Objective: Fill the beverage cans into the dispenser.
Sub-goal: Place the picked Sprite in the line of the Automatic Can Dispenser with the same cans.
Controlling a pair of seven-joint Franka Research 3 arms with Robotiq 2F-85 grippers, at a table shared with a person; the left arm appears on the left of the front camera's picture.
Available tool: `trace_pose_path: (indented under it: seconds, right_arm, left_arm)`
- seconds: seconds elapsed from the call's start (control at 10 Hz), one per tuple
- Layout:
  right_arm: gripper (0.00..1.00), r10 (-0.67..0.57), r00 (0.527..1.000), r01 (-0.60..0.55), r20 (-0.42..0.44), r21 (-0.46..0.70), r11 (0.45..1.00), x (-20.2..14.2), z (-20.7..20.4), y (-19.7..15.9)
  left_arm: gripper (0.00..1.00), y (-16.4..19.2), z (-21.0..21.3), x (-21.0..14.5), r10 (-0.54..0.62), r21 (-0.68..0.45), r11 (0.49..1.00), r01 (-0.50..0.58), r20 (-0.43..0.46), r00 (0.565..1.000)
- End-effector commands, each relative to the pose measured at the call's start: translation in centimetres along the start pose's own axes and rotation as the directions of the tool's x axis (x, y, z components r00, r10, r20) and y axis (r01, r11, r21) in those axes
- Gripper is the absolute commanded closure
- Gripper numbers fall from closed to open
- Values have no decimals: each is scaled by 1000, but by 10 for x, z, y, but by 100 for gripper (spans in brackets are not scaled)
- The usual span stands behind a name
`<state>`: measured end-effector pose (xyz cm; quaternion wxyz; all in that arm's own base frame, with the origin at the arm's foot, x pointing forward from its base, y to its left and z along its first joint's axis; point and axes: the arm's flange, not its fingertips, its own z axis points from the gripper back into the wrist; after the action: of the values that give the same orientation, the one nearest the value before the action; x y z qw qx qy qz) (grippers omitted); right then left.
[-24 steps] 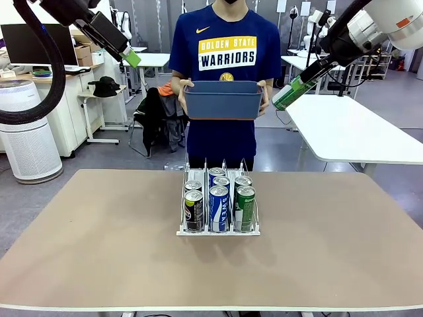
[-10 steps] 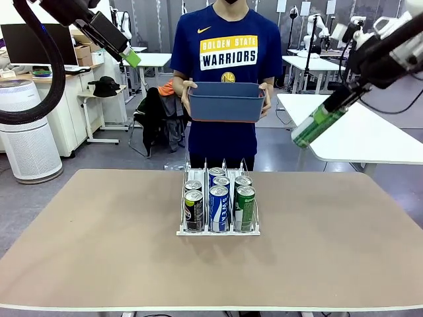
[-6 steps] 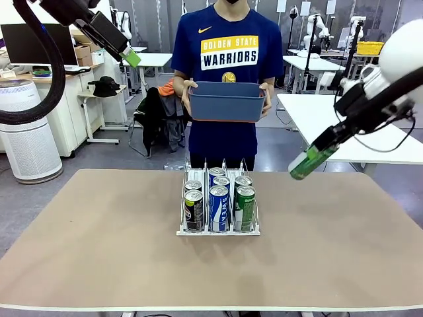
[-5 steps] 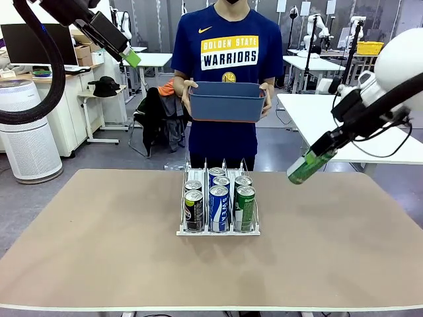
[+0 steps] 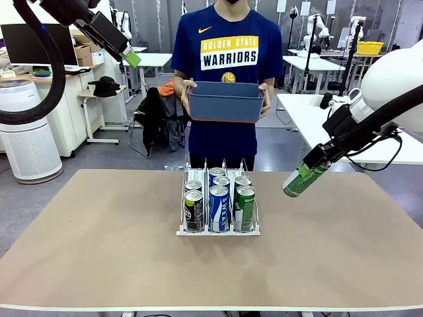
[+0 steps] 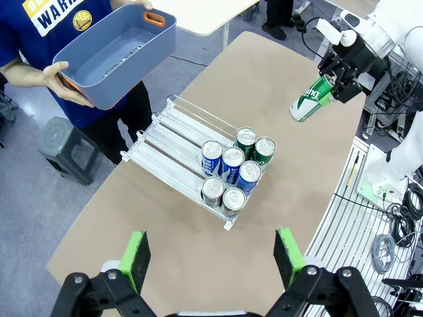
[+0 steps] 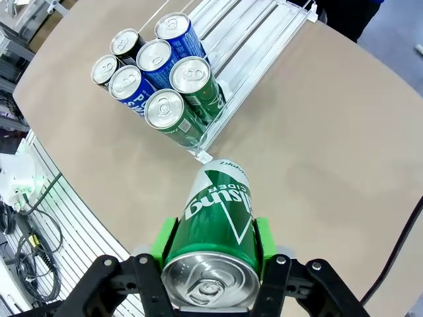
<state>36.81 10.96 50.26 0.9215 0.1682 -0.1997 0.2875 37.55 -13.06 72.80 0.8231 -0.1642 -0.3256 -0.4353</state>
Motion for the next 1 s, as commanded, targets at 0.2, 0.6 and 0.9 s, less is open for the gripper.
trace_pose_path:
  seconds: [0.2, 0.6, 0.9]
  right_arm:
    - [42, 0, 1000, 1, 12, -15, 1000, 0, 4, 0]
    - [42, 8, 1000, -4, 26, -134, 991, -10, -12, 31]
    - [42, 31, 998, -18, 51, -225, 974, -26, -23, 72]
  left_arm:
    - [0, -2, -1, -4, 17, -12, 1000, -17, 3, 1000]
    - [0, -2, -1, -4, 17, -12, 1000, -17, 3, 1000]
    - [0, -2, -1, -4, 17, -12, 1000, -17, 3, 1000]
